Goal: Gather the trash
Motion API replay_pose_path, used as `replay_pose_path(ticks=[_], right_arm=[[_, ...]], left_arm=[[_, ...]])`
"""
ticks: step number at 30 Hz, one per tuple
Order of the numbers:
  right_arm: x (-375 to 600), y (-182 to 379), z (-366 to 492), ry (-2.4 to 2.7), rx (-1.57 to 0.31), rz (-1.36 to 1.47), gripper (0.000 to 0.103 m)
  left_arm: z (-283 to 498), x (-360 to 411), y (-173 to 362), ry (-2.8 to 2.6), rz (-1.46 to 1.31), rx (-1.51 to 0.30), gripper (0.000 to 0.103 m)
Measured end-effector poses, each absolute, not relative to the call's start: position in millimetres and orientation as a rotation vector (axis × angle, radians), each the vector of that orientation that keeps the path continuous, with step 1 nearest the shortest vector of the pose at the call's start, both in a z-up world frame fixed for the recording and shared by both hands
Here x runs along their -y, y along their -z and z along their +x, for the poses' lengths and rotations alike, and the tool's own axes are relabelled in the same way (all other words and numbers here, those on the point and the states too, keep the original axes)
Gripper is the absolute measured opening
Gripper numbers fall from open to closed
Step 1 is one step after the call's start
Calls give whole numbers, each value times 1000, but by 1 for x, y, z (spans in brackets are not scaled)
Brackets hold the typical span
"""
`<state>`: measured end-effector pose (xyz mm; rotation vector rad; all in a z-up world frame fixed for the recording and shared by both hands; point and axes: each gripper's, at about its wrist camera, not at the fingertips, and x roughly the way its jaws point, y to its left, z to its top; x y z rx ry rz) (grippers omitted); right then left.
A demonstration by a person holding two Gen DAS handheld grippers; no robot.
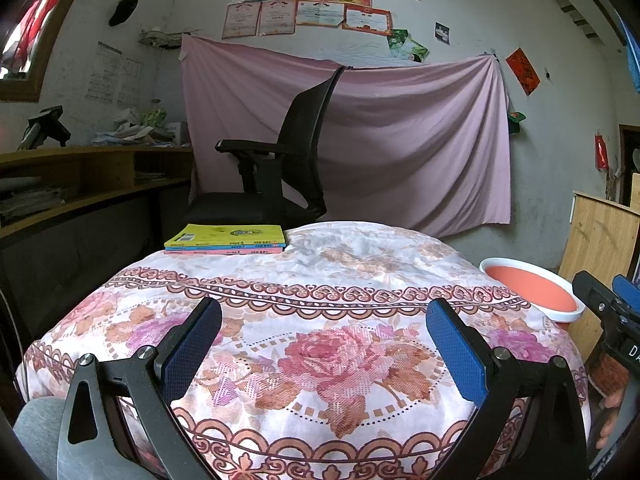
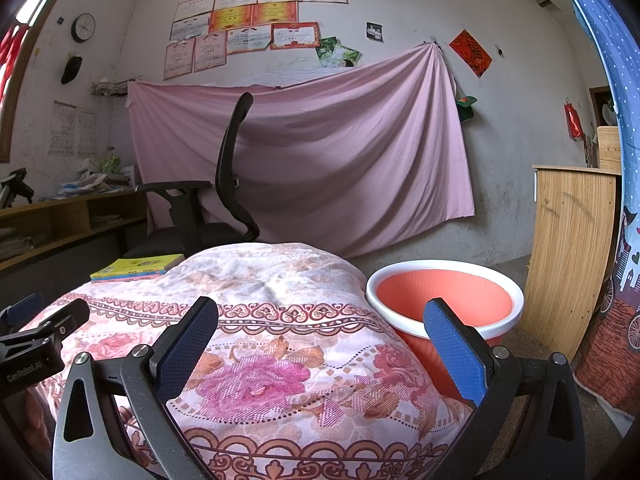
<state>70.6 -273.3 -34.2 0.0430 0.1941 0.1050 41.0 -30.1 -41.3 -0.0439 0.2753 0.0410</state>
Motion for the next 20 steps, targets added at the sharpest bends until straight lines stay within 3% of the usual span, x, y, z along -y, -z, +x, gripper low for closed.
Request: replay_pose_path(ticks=[20], right_arm=[[272, 36, 71, -107, -198, 44, 103]], left_arm=[[40, 38, 44, -61, -29, -285, 100]])
